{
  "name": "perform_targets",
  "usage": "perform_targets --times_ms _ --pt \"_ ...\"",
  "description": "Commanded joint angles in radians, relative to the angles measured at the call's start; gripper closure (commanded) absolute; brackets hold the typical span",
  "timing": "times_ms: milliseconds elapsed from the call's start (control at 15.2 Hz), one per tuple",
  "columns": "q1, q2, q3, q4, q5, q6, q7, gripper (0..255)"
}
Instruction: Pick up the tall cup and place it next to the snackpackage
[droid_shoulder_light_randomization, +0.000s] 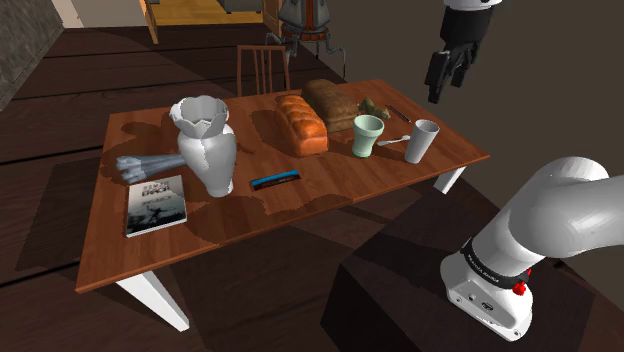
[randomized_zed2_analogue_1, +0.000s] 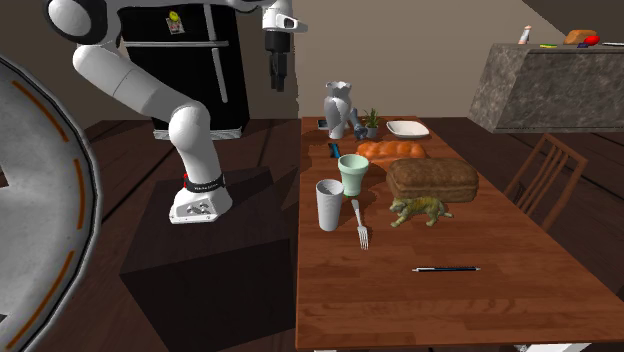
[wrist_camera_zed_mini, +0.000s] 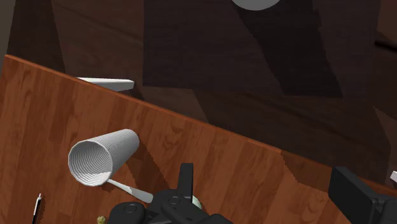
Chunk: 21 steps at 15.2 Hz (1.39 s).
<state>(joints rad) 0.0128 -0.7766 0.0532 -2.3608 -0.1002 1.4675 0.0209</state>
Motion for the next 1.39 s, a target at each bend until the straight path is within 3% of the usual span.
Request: perform_targets --times_ms 0,660,1320 --pt "0.000 0.000 0.000 0.000 0.000 0.000 0.000 0" --pt "-0.039 0.004 -0.220 -0.231 -0.151 0.328 -0.256 0" --pt "-0.058 0.242 -0.474 -0.289 -0.255 0.721 -0.517 0"
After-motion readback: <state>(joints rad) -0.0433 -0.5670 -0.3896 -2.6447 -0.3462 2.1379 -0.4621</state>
